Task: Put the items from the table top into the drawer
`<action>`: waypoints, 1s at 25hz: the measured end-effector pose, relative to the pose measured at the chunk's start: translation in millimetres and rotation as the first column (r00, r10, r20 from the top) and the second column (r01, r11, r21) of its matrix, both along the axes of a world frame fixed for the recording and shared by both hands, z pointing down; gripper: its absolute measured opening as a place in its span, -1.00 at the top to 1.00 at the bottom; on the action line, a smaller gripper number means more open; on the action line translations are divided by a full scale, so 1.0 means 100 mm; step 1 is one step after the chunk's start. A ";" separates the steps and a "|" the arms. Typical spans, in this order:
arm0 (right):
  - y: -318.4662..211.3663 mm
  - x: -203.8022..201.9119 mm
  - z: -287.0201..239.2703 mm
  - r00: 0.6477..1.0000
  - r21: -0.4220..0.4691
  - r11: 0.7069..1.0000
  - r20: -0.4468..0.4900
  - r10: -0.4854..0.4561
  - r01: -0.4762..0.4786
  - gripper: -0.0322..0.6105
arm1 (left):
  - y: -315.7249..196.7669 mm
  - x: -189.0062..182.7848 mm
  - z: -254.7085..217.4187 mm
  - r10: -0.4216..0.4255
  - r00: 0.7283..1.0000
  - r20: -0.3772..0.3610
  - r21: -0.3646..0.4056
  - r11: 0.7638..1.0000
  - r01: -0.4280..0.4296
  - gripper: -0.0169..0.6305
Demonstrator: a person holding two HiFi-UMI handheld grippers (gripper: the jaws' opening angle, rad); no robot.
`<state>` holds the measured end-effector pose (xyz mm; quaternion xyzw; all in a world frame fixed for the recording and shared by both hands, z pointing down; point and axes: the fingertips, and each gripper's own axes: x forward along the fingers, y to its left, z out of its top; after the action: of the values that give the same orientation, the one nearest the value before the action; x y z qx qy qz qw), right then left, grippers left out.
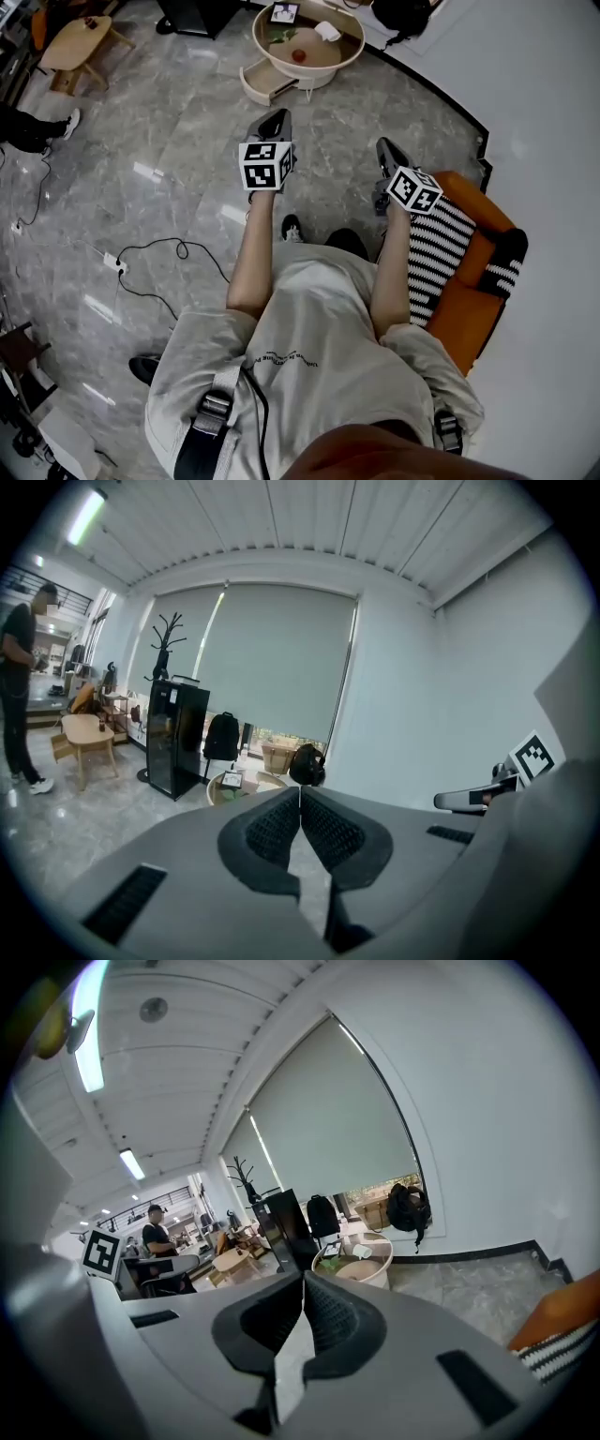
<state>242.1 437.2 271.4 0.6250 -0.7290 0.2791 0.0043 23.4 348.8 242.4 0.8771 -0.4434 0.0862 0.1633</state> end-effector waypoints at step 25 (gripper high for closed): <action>-1.86 -0.72 0.17 0.971 -0.009 0.972 0.020 -0.237 0.237 0.80 | -1.23 -0.68 0.23 -0.223 0.974 0.044 -0.044 0.973 0.225 0.88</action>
<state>170.5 250.9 288.3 0.5309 -0.7968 0.2865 0.0342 -44.8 226.1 265.0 0.8154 -0.5403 0.0951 0.1846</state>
